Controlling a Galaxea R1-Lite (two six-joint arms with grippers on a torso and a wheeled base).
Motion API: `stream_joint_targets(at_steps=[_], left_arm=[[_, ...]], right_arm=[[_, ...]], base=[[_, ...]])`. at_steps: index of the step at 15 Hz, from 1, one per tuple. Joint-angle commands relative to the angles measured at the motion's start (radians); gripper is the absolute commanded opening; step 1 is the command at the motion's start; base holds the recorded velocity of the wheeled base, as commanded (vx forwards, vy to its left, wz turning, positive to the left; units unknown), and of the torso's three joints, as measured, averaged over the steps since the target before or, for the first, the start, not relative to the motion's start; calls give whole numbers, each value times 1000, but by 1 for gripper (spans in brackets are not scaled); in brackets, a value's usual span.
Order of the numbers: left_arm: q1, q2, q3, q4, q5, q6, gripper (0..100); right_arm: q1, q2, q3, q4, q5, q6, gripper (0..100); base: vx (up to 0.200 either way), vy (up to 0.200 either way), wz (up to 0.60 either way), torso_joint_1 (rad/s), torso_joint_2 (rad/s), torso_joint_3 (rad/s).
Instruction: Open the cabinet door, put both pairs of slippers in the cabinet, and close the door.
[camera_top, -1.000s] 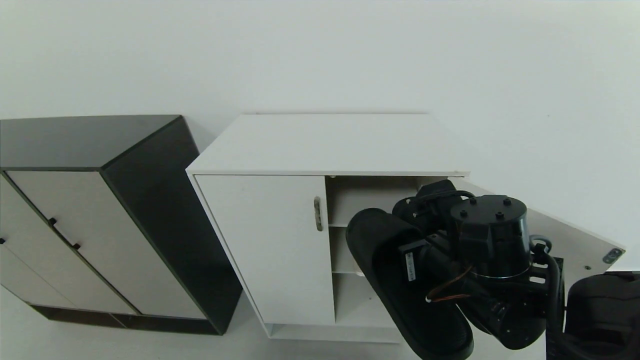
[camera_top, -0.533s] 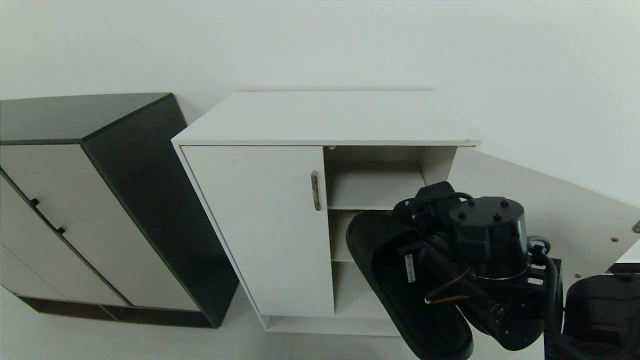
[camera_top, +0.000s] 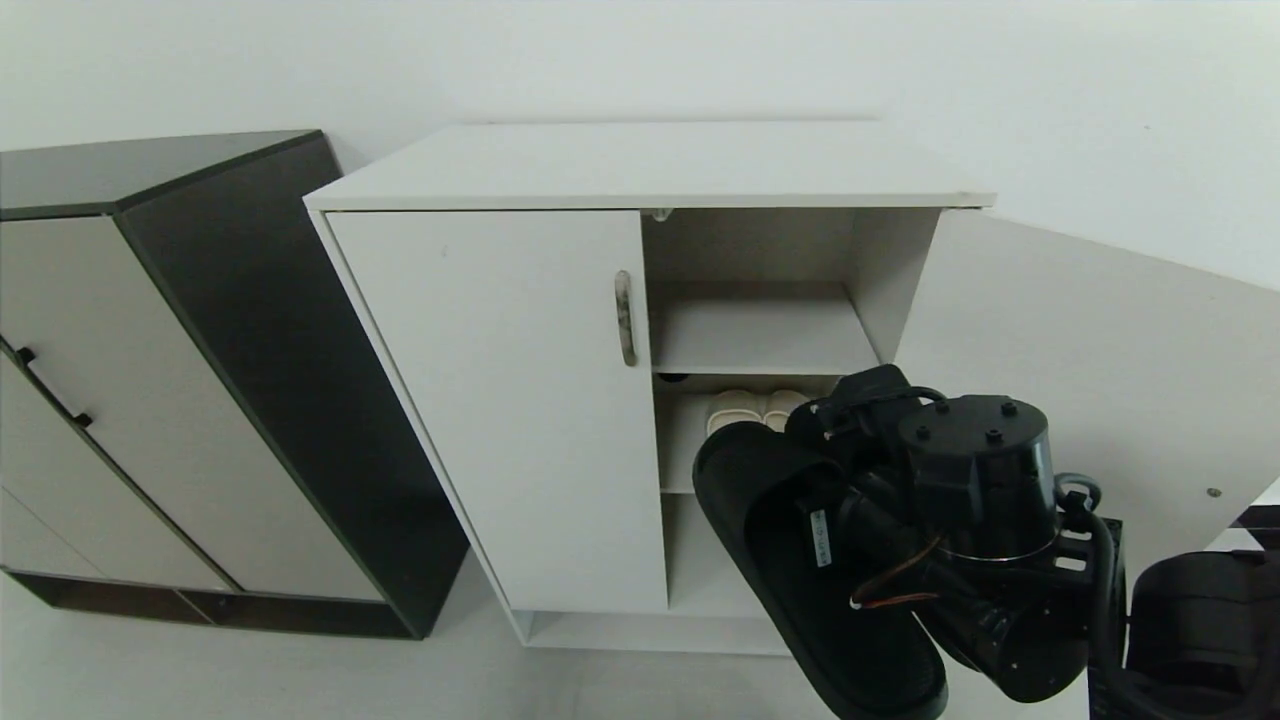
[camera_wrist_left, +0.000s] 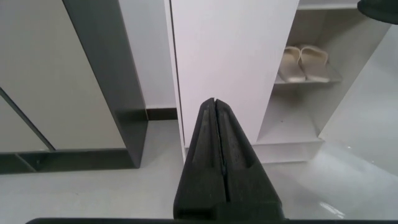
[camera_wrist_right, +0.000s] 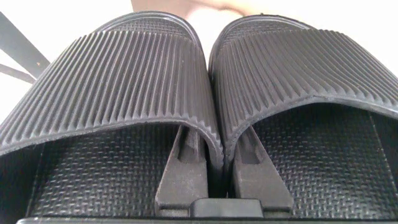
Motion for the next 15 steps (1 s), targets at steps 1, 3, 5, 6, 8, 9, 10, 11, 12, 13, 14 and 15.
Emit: stream_joint_targets(at_steps=[1,3,5,6,8,9,10,11,12,13,14,15], left_arm=[[0,0,0,0,0,0,0],[0,0,0,0,0,0,0],[0,0,0,0,0,0,0],[0,0,0,0,0,0,0],[0,0,0,1,0,0,0],[0,0,0,0,0,0,0],[0,0,0,0,0,0,0],[0,0,0,0,0,0,0],[0,0,0,0,0,0,0],[0,0,0,0,0,0,0],[0,0,0,0,0,0,0],[0,0,0,0,0,0,0]], right_arm=[[0,2,2,-1,0,0,0],[0,2,2,-1,0,0,0],[0,2,2,-1,0,0,0],[0,2,2,-1,0,0,0],[0,2,3,-1,0,0,0],[0,2,3,-1,0,0,0],[0,2,3,1,0,0,0],[0,2,3,-1,0,0,0],[0,2,3,-1,0,0,0],[0,2,3,-1,0,2,0],[0,4,3,-1,0,0,0],[0,7,2,-1,1,0,0]], base=[[0,0,0,-110,466,354],[0,0,0,-88,461,361],[0,0,0,-61,447,386],[0,0,0,-36,437,398],[0,0,0,-24,371,344],[0,0,0,-7,178,168],[0,0,0,2,100,95],[0,0,0,2,56,46],[0,0,0,0,0,0],[0,0,0,0,0,0],[0,0,0,0,0,0],[0,0,0,0,0,0]])
